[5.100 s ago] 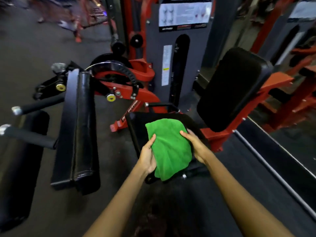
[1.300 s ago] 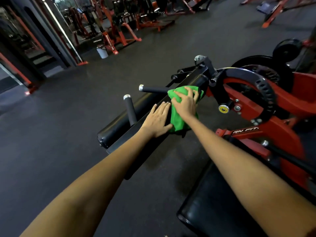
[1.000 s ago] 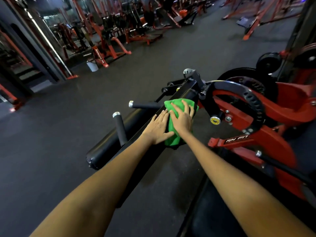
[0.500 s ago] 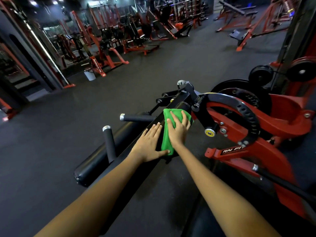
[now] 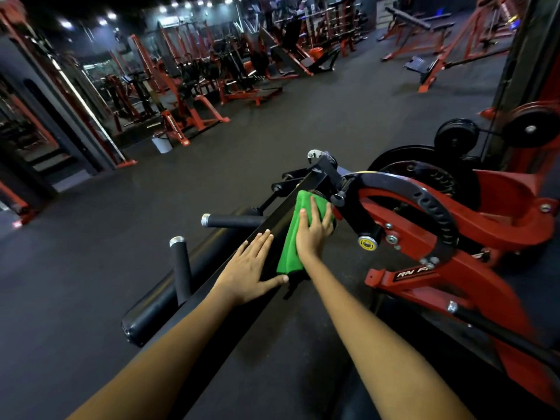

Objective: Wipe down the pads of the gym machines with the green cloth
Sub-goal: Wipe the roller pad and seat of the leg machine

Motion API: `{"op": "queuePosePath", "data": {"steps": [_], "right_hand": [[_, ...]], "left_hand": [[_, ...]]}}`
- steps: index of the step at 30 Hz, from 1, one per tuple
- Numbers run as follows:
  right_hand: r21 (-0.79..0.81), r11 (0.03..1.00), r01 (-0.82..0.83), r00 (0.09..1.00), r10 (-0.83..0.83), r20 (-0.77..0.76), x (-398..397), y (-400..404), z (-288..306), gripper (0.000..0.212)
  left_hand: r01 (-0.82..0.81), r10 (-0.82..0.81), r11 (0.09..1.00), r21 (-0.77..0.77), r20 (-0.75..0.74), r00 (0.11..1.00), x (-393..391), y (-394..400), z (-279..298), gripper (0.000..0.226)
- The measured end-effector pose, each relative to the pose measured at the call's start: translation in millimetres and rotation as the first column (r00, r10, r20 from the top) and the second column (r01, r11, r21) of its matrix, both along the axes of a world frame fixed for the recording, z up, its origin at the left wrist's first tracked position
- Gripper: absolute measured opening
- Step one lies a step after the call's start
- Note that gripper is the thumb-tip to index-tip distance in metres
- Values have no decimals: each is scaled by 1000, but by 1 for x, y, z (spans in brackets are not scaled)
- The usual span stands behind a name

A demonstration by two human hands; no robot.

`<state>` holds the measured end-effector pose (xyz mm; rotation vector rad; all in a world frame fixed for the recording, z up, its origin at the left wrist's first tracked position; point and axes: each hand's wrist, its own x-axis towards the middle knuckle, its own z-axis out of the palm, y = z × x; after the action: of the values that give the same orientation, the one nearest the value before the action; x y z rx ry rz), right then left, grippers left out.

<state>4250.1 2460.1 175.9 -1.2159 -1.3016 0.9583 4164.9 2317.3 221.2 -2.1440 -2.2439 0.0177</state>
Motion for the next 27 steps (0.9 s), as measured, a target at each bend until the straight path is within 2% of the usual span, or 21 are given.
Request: {"op": "queuePosePath", "data": {"steps": [4,6,9,13,15,17,21,25,27], "right_hand": [[-81,996,49,998,-52,-43,-2,10,7,43],[-39,998,41,998,-42,-42,-9,-20,1,42],[62,998,-19,1000,20,-11,-10,-57,-13,46],[79,996,-38,997,32,75,5,-34,-4,41],[57,997,-44,993,37,116,1,-50,-4,41],[95,992,-86,985,71,157,-6,-87,-8,39],[223,965,-139,977,96,191,-7,-123,-15,35],[101,991,-92,984,75,160,-14,-145,-5,37],[140,984,-113,983,90,157,-20,-188,-4,35]], "left_hand": [[-6,6,1000,9,25,1000,-1,-1,1,100],[-3,3,1000,14,27,1000,-1,-1,0,90],[-7,7,1000,3,19,1000,1,-2,3,89],[-66,65,995,80,10,998,10,-5,8,71],[-142,135,986,92,80,988,14,-21,8,75],[-147,136,986,73,144,980,13,-45,6,81],[-107,105,994,4,139,985,0,-105,8,91],[-150,152,988,-27,141,978,-14,-179,7,82],[-146,147,989,-11,92,985,-15,-205,6,82]]}}
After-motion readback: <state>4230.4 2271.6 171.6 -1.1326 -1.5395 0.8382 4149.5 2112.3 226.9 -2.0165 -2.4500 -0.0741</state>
